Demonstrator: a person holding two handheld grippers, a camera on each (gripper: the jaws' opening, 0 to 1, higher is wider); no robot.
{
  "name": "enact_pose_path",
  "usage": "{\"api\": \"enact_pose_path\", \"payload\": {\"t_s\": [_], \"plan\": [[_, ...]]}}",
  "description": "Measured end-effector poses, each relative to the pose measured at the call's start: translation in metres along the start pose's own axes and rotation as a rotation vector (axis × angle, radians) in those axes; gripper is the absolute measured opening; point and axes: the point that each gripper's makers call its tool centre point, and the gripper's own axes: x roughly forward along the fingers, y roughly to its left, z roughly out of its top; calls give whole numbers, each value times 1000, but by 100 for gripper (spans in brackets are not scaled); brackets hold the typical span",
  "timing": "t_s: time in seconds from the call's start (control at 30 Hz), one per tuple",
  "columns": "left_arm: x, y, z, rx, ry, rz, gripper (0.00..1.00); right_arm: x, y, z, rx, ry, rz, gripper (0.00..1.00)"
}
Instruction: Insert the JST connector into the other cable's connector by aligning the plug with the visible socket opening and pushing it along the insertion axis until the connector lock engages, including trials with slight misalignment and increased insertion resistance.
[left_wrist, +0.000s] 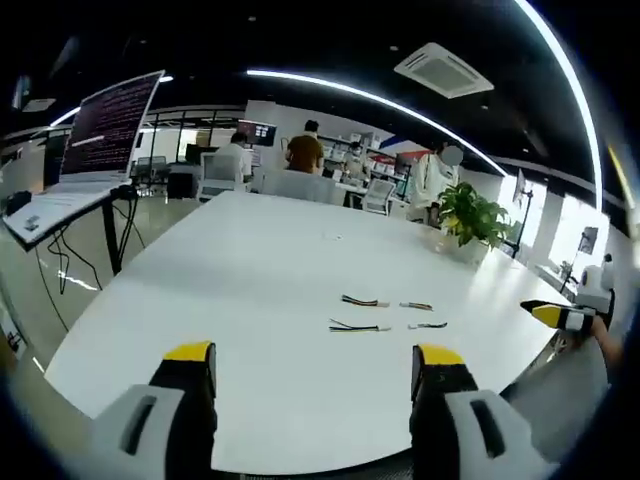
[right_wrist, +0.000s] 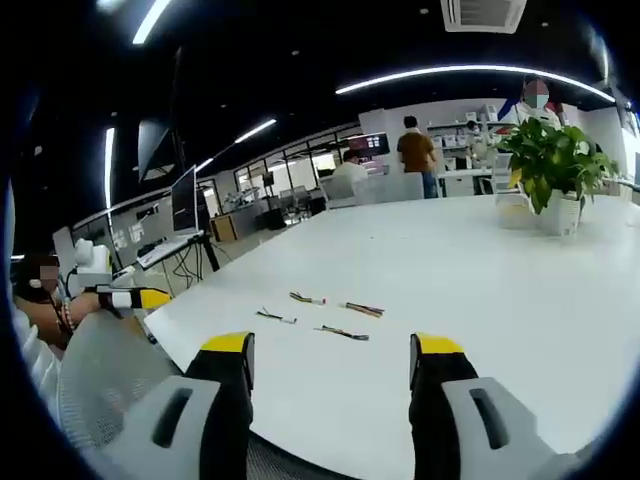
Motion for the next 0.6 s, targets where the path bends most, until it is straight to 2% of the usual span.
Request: {"api": "enact_pose_path", "payload": {"t_s": [0.6], "plan": [[1,1,-1,-2,5,1,77,1,1,0,1,-4,5,61]]}}
